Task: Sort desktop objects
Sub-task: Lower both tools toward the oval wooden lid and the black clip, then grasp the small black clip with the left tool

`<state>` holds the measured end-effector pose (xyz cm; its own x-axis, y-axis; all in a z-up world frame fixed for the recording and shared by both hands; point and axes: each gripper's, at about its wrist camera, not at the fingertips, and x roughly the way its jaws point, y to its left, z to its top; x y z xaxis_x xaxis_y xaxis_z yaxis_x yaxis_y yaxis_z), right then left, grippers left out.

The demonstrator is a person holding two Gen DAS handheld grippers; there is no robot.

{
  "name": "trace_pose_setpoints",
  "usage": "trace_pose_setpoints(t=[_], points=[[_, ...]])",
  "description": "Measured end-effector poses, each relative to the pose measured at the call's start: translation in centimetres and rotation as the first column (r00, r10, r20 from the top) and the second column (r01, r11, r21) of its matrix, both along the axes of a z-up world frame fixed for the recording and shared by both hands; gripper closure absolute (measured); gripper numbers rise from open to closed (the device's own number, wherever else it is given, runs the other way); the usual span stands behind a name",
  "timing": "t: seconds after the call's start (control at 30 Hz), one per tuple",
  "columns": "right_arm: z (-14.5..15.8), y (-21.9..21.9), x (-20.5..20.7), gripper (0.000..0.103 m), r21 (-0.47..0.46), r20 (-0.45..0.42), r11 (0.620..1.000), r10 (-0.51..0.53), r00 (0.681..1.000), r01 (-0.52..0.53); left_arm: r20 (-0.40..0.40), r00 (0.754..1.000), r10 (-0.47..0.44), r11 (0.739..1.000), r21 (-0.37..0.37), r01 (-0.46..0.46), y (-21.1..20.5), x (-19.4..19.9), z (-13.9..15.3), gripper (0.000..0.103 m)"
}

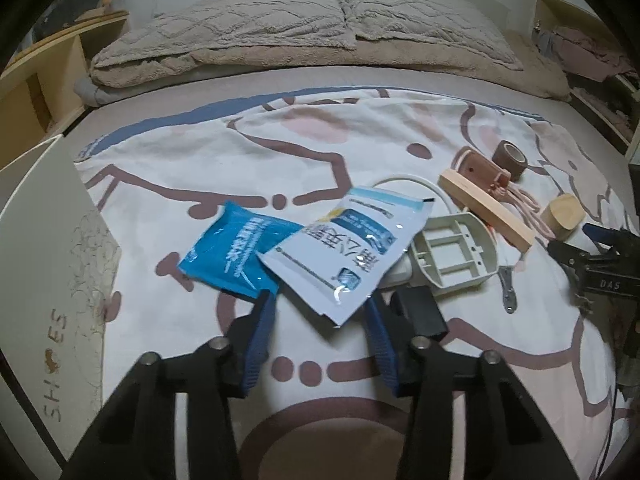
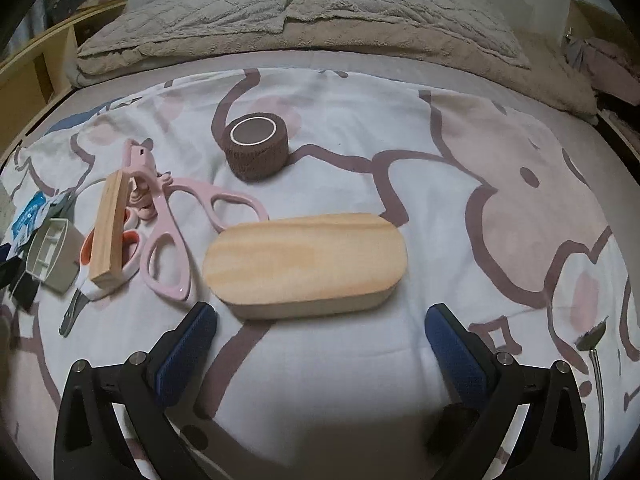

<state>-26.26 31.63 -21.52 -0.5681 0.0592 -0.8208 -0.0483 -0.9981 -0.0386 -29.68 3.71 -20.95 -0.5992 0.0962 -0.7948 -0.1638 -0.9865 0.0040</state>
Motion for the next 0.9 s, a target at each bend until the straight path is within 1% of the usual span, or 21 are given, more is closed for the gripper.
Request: trace_pose_setpoints(t=[0.03,0.2,0.27,0.37,0.43,0.47,0.5,0.57,0.7,0.73,0.8,0.9], points=[[0.0,-0.1,0.0,0.0,0.003,-0.003,1.0,0.0,1.0,0.0,0.005,1.0,-0.01,1.0,0.008,0.01,0.2,0.1,0.0,0.069],[-0.2,-0.2,0.1,0.0,0.011,-0.02,1.0,-0.001,1.0,0.001,0.043,0.998,-0.041,0.998,0.055,0.038,1.1,0.5,-0.2,0.096],[-0.2,-0.2,0.1,0.0,0.009,-0.02,1.0,-0.001,1.0,0.001,0.043,0.997,-0.057,0.996,0.064,0.054,1.6,0.8,-0.2,0.1],[-0.3,-0.2,0.3,0.0,0.008,-0.023,1.0,-0.001,1.0,0.002,0.049,0.995,-0.082,0.993,0.091,0.077,2.2,1.3,0.0,0.1],[-0.3,-0.2,0.4,0.0,0.005,-0.023,1.0,-0.002,1.0,0.002,0.062,0.994,-0.084,0.991,0.107,0.077,2.3,1.5,0.0,0.096],[-0.3,-0.3,0.3,0.0,0.004,-0.023,1.0,-0.002,1.0,0.002,0.068,0.994,-0.083,0.99,0.118,0.075,2.3,1.5,0.0,0.084],[-0.3,-0.3,0.2,0.0,0.002,-0.023,1.0,-0.002,1.0,0.002,0.073,0.994,-0.082,0.989,0.128,0.072,2.2,1.5,-0.1,0.069],[-0.2,-0.4,0.2,0.0,0.001,-0.024,1.0,-0.002,1.0,0.002,0.079,0.994,-0.074,0.985,0.161,0.06,2.0,1.6,0.0,0.058],[-0.3,-0.3,0.2,0.0,0.001,-0.023,1.0,-0.002,1.0,0.002,0.09,0.993,-0.073,0.974,0.219,0.052,1.9,1.7,0.3,0.057],[-0.3,-0.3,0.2,0.0,0.001,-0.024,1.0,-0.002,1.0,0.002,0.088,0.993,-0.08,0.971,0.231,0.057,2.0,1.8,0.4,0.055],[-0.3,-0.3,0.2,0.0,0.002,-0.024,1.0,-0.002,1.0,0.002,0.076,0.993,-0.094,0.969,0.237,0.074,2.5,1.9,0.6,0.047],[-0.3,-0.3,0.2,0.0,0.002,-0.024,1.0,-0.002,1.0,0.002,0.058,0.991,-0.121,0.965,0.241,0.104,3.2,2.1,0.8,0.047]])
